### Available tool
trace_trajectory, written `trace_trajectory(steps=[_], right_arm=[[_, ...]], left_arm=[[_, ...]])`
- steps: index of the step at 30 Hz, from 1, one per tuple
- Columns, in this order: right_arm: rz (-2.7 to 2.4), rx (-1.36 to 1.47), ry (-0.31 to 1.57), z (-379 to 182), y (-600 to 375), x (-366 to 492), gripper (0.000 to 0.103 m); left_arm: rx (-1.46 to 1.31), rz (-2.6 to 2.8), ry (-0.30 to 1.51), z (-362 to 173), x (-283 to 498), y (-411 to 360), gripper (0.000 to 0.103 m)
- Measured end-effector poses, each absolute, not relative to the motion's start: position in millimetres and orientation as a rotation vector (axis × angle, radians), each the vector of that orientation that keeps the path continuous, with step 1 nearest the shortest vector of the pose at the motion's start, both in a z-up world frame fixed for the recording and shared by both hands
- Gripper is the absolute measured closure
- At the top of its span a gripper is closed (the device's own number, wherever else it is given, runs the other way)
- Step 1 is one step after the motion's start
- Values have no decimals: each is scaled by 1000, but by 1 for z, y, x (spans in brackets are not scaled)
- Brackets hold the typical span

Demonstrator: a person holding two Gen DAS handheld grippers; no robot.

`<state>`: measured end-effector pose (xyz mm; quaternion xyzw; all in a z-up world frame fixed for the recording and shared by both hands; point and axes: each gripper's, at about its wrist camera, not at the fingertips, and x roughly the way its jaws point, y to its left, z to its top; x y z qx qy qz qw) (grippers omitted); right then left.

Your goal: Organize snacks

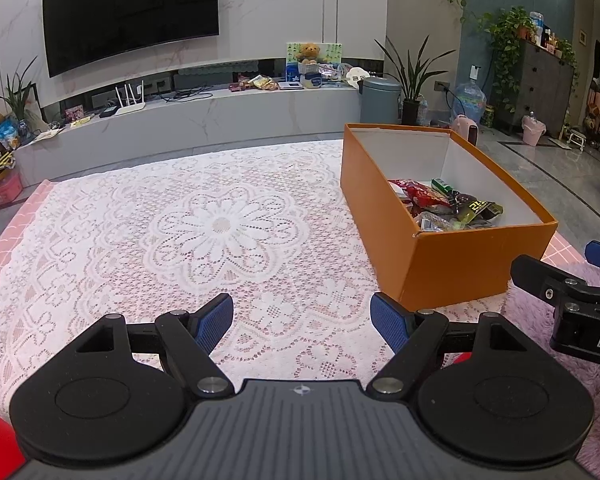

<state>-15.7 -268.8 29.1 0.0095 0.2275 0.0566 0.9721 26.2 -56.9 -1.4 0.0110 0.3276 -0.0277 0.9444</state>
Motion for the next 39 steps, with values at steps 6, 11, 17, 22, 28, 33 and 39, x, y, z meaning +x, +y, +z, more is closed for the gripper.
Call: trace_trajectory(steps=[6,11,17,22,28,33,39], right_arm=[[114,19,459,29,-269,-16,3],[114,18,460,29,-268,-16,3],[115,15,461,28,-268,-15,3],[115,15,461,28,-268,-15,3],[116,13,462,27,-268,-14,3],[117,12,462,26,-268,-14,3],[116,11,462,27,-268,-14,3]], left_arm=[[24,-53,668,-1,26,-57,11],[26,-48,659,0,24,-57,11],[27,-50,660,1,24,-56,11],[27,-52,661,1,24,-56,11],[30,-44,665,1,24,-56,12],[28,-37,666,0,24,-55,12],[46,-49,659,1,24,-56,12]])
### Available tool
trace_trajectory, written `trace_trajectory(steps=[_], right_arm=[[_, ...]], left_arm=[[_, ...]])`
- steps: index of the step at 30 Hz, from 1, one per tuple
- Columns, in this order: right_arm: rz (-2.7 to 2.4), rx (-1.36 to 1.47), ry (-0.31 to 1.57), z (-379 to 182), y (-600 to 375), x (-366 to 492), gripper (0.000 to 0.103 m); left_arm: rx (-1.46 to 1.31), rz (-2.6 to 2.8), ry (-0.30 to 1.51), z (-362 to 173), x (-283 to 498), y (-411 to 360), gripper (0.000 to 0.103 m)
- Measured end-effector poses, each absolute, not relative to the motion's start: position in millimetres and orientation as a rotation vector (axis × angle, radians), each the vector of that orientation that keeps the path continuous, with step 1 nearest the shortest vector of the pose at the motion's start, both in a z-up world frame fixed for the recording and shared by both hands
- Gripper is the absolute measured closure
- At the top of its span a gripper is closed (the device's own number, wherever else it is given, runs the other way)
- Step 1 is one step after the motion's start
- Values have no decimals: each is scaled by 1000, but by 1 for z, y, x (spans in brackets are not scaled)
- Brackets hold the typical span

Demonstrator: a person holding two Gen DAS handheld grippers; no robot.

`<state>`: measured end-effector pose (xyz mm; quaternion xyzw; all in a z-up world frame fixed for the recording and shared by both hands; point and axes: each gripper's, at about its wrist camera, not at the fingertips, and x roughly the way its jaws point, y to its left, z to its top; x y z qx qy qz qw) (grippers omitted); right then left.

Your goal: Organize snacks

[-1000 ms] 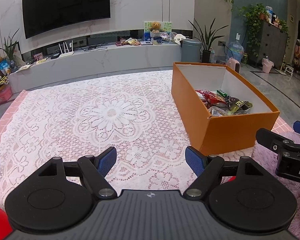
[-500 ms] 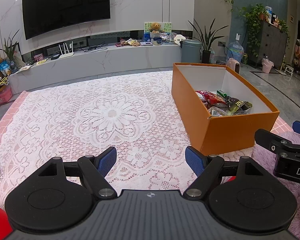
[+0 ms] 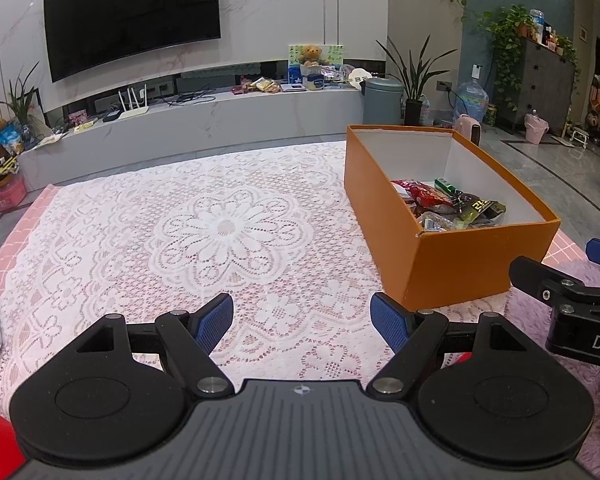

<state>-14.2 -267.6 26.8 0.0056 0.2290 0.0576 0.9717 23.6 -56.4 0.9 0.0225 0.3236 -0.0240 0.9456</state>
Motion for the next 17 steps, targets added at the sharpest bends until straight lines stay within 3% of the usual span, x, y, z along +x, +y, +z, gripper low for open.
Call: trace_trajectory(steps=[17], right_arm=[[119,6,465,25,-268,-13,3]], left_arm=[[53,-59,659,2,23,-58,12]])
